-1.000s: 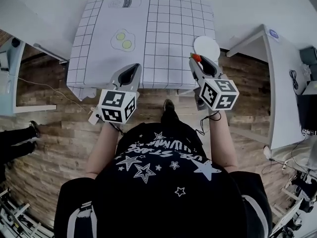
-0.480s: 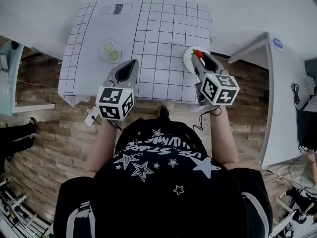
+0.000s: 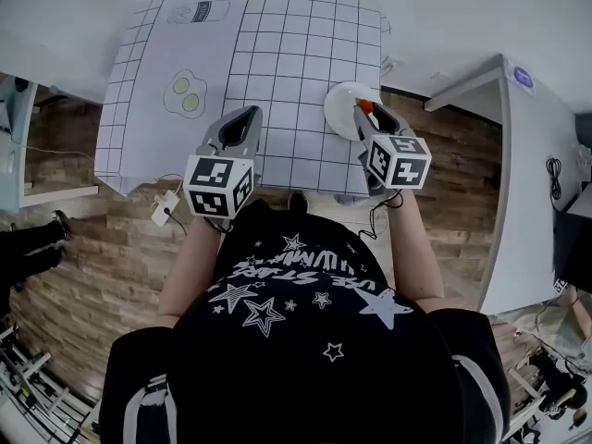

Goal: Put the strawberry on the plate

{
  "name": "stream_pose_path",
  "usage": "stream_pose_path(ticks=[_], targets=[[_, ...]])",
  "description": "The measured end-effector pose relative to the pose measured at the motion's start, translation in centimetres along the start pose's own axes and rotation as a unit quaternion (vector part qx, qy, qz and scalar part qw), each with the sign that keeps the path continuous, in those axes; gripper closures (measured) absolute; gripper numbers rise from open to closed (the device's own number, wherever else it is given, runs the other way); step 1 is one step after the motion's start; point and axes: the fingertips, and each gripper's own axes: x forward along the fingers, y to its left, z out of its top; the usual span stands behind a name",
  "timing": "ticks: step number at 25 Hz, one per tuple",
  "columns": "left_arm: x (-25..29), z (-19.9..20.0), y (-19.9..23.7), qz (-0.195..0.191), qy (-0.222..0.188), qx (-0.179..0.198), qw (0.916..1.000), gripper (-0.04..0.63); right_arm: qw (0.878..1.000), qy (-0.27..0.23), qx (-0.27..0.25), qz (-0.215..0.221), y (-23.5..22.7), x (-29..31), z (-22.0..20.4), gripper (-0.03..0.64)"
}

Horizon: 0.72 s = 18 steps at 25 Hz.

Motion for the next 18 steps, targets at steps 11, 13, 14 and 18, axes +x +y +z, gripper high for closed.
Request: stream_pose_path(ticks=[11, 13, 14, 18], targets=[[2.3, -2.3, -0.8, 0.001, 0.033, 0.002, 0.9995, 0.586, 0.999, 0.048, -0.001, -0.002, -2.5, 2.5, -3.6, 0.476], [2.5, -2.4, -0.7, 0.003, 0.036, 0.002, 0.9993, 0.586, 0.998, 0.055, -0.005, -0.003, -2.7, 2.9, -4.0, 0.476], [2.5, -2.4, -0.6, 0.003, 0.038, 0.002, 0.9993, 0.586, 0.998, 0.058, -0.007, -0.003, -2.7, 3.2, -4.1, 0.477], [2.7, -2.7, -0.4, 0.005, 0.042, 0.001, 0.9991, 0.586, 0.997, 0.071, -0.011, -0.002, -2.4, 4.0, -4.7, 0.476]])
